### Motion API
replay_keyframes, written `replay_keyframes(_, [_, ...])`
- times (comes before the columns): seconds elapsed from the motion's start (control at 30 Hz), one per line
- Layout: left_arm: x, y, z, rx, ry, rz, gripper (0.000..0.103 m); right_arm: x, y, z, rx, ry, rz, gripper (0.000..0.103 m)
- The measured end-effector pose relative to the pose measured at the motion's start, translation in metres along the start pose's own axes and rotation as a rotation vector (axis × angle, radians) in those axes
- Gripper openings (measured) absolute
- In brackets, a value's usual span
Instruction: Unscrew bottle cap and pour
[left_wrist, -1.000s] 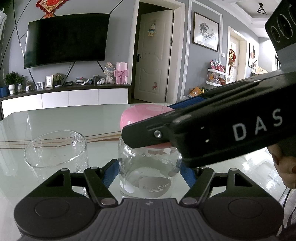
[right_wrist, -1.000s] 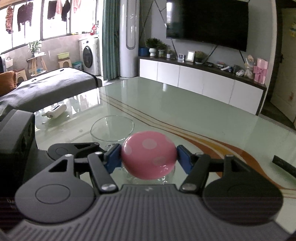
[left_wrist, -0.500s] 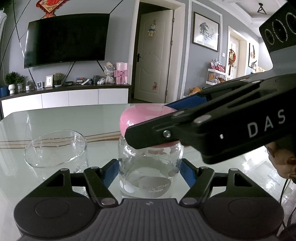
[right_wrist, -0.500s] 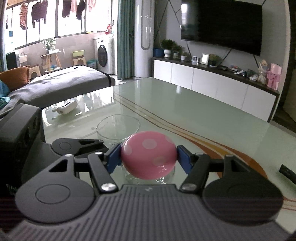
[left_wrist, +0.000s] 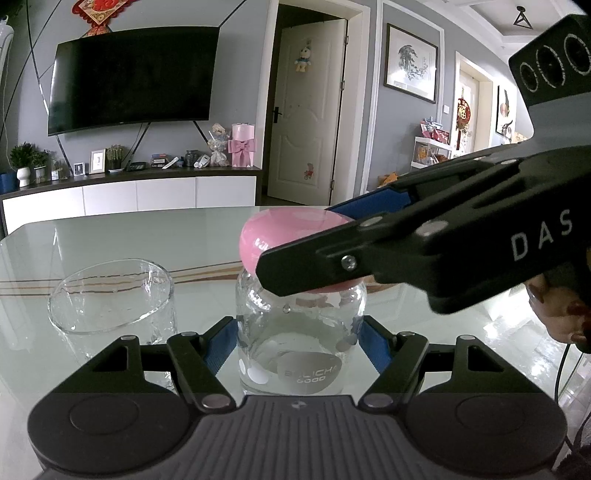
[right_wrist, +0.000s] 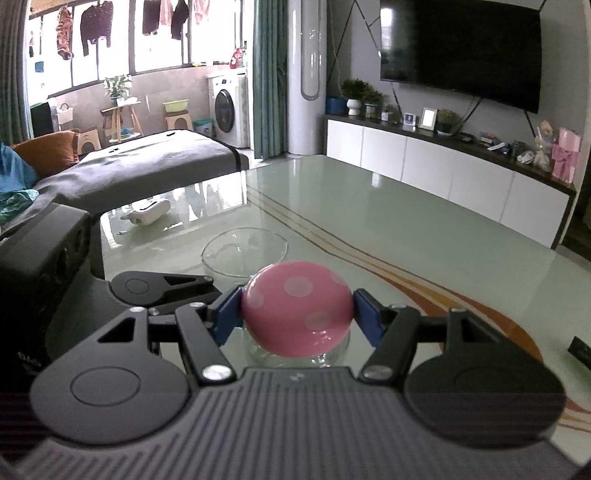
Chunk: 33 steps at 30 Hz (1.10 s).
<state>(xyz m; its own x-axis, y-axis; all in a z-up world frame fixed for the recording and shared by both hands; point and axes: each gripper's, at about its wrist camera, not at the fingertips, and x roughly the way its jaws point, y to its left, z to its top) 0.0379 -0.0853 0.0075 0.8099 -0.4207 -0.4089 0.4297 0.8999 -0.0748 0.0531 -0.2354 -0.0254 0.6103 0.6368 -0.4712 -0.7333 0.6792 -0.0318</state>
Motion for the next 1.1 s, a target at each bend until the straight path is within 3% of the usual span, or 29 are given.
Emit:
replay_keyframes(0.53, [0.002,0.0,-0.002,-0.002,0.005,-0.001,0.075,0.0,0.002,0.002,-0.011,0.002,0.016,0.066])
replay_keyframes(0.77, [0.002,0.0,-0.002,-0.002,0.005,0.0,0.075,-0.002,0.001,0.002,0.008,-0.021,-0.013,0.084])
replay_keyframes(1.1, [0.003,0.001,-0.002,-0.005,0.005,-0.003,0.075,-0.007,0.016,-0.001,0.058,-0.038,-0.088,0.086])
